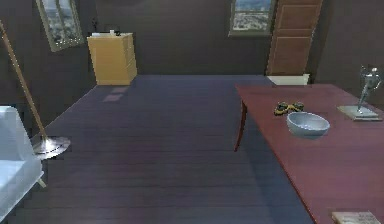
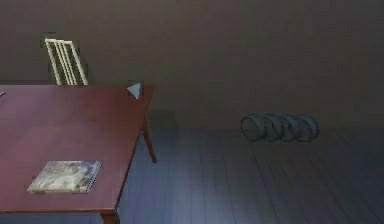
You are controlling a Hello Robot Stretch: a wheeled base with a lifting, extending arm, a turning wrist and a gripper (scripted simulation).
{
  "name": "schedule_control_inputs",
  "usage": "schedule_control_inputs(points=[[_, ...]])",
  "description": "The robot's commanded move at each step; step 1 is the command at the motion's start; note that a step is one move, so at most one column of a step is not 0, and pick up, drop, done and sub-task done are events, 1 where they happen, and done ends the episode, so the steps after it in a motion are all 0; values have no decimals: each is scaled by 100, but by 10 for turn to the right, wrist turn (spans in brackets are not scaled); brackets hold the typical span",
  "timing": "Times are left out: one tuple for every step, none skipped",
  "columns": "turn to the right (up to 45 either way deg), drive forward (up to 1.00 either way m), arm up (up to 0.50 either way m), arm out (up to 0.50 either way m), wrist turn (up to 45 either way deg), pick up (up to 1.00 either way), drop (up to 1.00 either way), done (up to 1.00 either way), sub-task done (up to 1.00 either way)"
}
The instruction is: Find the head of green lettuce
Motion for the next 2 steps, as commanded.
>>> schedule_control_inputs(points=[[0, 100, 0, 0, 0, 0, 0, 0, 0], [0, 100, 0, 0, 0, 0, 0, 0, 0]])
